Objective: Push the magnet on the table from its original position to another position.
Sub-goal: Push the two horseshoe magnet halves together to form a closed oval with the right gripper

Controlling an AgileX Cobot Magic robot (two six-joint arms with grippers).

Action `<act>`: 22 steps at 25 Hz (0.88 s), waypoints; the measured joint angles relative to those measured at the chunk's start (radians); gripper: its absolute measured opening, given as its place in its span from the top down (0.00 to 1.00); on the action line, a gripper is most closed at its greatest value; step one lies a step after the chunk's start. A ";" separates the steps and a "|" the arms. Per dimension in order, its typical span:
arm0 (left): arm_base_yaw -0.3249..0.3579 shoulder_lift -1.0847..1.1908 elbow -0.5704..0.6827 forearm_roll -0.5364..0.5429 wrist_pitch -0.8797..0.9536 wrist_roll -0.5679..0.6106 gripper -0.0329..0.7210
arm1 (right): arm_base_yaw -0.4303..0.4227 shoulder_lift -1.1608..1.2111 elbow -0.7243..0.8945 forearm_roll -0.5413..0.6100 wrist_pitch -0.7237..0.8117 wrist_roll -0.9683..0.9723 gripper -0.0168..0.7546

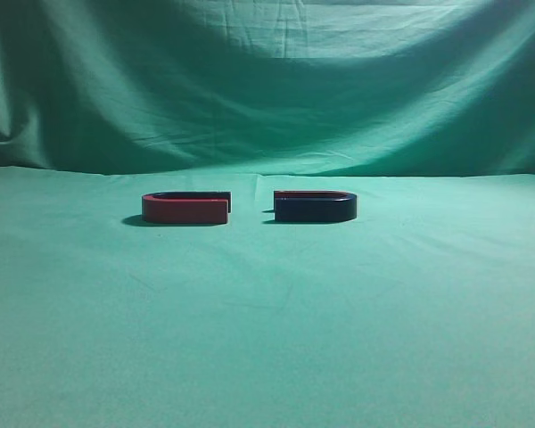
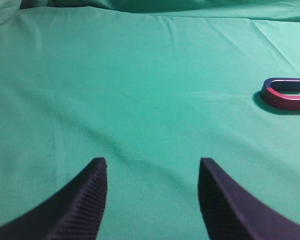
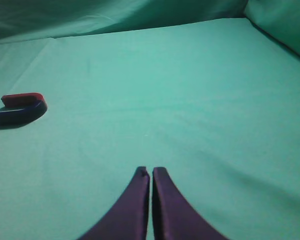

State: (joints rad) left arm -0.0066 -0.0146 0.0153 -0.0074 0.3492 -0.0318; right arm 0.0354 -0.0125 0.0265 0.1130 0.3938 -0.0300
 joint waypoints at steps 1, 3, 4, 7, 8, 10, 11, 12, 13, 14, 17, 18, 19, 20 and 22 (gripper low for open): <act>0.000 0.000 0.000 0.000 0.000 0.000 0.46 | 0.000 0.000 0.000 0.000 0.000 0.000 0.98; 0.000 0.000 0.000 0.000 0.000 0.000 0.46 | 0.000 0.000 0.000 0.000 0.000 0.000 0.98; 0.000 0.000 0.000 0.000 0.000 0.000 0.46 | 0.000 0.000 0.000 0.000 0.000 0.000 0.98; 0.000 0.000 0.000 0.000 0.000 0.000 0.46 | 0.000 0.000 0.000 0.000 0.000 0.000 0.98; 0.000 0.000 0.000 0.000 0.000 0.000 0.46 | 0.000 0.000 0.000 0.000 0.000 0.000 0.98; 0.000 0.000 0.000 0.000 0.000 0.000 0.46 | 0.000 0.000 0.000 0.000 0.000 0.000 0.98; 0.000 0.000 0.000 0.000 0.000 0.000 0.46 | 0.000 0.000 0.000 0.000 0.000 0.000 0.98; 0.000 0.000 0.000 0.000 0.000 0.000 0.46 | 0.000 0.000 0.000 0.000 0.000 0.000 0.98; 0.000 0.000 0.000 0.000 0.000 0.000 0.46 | 0.000 0.000 0.000 0.000 0.000 -0.002 0.98; 0.000 0.000 0.000 0.000 0.000 0.000 0.46 | 0.000 0.000 0.000 0.000 0.000 -0.002 0.98; 0.000 0.000 0.000 0.000 0.000 0.000 0.46 | 0.000 0.000 0.000 0.000 0.000 -0.002 0.98; 0.000 0.000 0.000 0.000 0.000 0.000 0.46 | 0.000 0.000 0.000 0.000 0.000 -0.002 0.98; 0.000 0.000 0.000 0.000 0.000 0.000 0.46 | 0.000 0.000 0.000 0.000 0.000 -0.002 0.98; 0.000 0.000 0.000 0.000 0.000 0.000 0.46 | 0.000 0.000 0.000 0.000 0.000 -0.002 0.98; 0.000 0.000 0.000 0.000 0.000 0.000 0.46 | 0.000 0.000 0.000 0.000 0.000 -0.002 0.98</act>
State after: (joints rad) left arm -0.0066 -0.0146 0.0153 -0.0074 0.3492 -0.0318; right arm 0.0354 -0.0125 0.0265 0.1130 0.3938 -0.0315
